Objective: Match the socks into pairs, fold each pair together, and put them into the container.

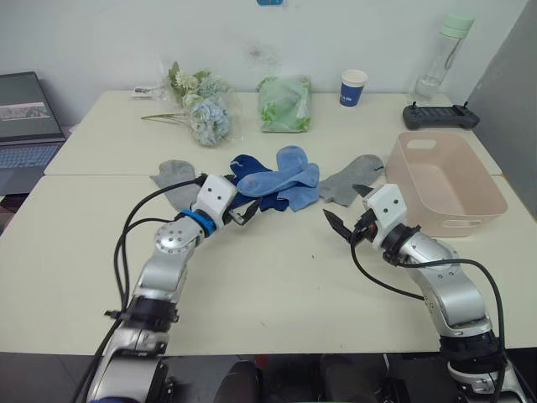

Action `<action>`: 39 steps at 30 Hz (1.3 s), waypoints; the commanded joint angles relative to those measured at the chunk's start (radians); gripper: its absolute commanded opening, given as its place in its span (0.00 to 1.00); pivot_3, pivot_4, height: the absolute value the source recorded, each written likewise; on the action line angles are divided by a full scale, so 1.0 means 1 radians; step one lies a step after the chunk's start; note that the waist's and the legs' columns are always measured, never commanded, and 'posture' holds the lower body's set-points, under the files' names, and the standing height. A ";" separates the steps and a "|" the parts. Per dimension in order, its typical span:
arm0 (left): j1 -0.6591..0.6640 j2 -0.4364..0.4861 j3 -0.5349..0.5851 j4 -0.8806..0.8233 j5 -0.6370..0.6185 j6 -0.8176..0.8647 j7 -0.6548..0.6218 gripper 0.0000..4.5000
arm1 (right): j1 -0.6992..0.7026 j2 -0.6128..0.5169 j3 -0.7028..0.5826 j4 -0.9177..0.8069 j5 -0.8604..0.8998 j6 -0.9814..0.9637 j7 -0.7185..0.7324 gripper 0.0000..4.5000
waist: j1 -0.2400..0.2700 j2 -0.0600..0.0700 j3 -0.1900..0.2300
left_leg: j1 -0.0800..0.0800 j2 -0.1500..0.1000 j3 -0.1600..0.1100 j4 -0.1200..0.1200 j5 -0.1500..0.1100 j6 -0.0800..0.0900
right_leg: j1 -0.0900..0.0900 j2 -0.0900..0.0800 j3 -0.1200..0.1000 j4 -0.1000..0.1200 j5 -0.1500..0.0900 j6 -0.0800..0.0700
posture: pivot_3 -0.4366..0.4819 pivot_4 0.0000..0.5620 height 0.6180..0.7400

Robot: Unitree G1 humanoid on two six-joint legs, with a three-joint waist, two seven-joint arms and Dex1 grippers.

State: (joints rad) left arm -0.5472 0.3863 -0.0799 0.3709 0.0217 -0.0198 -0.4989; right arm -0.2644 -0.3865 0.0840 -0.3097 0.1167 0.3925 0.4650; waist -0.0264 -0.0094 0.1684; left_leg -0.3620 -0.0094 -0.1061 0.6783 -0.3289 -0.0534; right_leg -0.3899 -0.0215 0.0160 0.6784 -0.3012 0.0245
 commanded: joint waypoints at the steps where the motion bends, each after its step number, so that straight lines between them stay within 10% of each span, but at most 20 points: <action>1: -0.080 -0.015 -0.024 0.156 0.060 -0.095 0.046 0.99 | 0.001 0.004 -0.007 -0.038 -0.004 0.005 -0.016 1.00 | 0.000 0.000 0.000 | 0.000 0.000 0.000 0.000 0.000 0.000 | 0.000 0.000 0.000 0.000 0.000 0.000 | 0.48 0.27 1.00; 5: -0.180 -0.048 -0.031 0.351 0.086 -0.176 0.081 0.86 | 0.023 0.006 -0.009 -0.056 -0.008 0.010 -0.024 1.00 | 0.000 0.000 0.000 | 0.000 -0.001 0.000 0.000 0.000 0.001 | 0.000 0.000 -0.001 0.001 0.000 0.000 | 0.48 0.27 1.00; 17: -0.211 -0.050 0.004 0.399 0.044 -0.256 0.046 0.00 | 0.044 0.017 -0.022 -0.073 -0.005 0.018 -0.044 1.00 | -0.003 0.000 0.000 | 0.000 -0.001 0.000 0.000 0.001 0.000 | -0.001 0.000 -0.001 0.002 0.000 0.000 | 0.48 0.27 1.00; 39: 0.490 0.227 0.039 -0.663 -0.183 0.124 -0.290 0.00 | 0.111 -0.103 0.109 -0.073 -0.054 -0.093 0.138 1.00 | 0.000 0.000 0.000 | 0.001 0.001 -0.001 0.000 0.000 0.003 | 0.001 0.000 0.000 0.002 0.000 0.000 | 0.48 0.27 1.00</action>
State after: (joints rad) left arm -0.0695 0.5942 -0.0700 -0.2316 -0.1471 0.1098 -0.7787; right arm -0.1496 -0.4753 0.1734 -0.3549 0.0762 0.3474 0.5784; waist -0.0260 -0.0089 0.1683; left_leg -0.3610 -0.0087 -0.1076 0.6785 -0.3290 -0.0494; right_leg -0.3886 -0.0215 0.0159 0.6807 -0.3007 0.0237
